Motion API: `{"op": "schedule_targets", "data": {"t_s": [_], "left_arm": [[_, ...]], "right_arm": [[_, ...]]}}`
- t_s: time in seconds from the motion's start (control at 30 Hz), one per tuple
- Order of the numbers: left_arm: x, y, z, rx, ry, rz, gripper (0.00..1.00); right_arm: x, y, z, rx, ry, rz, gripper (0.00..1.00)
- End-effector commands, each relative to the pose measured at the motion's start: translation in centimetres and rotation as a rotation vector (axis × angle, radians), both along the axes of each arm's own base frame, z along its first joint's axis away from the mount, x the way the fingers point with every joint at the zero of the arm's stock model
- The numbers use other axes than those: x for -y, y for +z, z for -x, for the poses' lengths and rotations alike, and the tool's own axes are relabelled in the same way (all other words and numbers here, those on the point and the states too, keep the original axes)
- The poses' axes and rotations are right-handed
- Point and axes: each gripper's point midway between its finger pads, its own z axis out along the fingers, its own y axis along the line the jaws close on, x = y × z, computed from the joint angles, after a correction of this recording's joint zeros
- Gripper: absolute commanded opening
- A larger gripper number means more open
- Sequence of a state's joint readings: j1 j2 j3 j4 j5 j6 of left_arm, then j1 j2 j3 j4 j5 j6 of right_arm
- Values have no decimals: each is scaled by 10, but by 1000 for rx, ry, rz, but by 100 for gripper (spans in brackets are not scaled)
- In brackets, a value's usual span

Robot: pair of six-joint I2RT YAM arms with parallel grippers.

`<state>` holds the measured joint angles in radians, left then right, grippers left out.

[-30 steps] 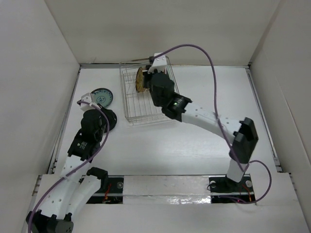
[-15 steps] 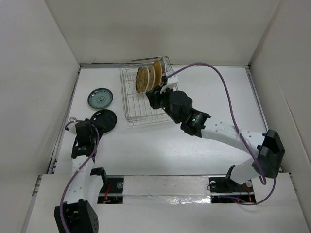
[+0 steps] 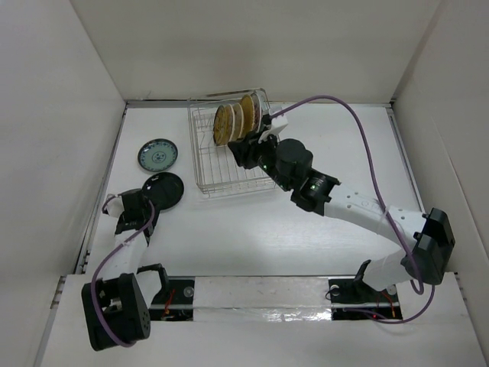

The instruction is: Load the plates into the dish rack

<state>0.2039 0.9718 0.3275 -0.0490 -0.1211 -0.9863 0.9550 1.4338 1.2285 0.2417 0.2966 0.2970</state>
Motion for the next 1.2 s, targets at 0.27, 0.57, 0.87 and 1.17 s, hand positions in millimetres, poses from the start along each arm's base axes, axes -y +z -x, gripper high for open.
{"op": "schedule_targets", "data": {"t_s": [0.27,0.57,0.87,1.17], "left_arm": [[-2,-8,-20,20,16,27,47],[3,-17,-14,40,18,50,18],[12,16,-2,178,21,74,0],[13,115,16,400,-11,-40,0]], "right_arm": [[-1,12,-7,9,-15,-42,40],[7,14,-11,5,-25,-57,40],[7,19,-6,3,-1,-75,40],[-5,24,8,-2,87,-72,62]]}}
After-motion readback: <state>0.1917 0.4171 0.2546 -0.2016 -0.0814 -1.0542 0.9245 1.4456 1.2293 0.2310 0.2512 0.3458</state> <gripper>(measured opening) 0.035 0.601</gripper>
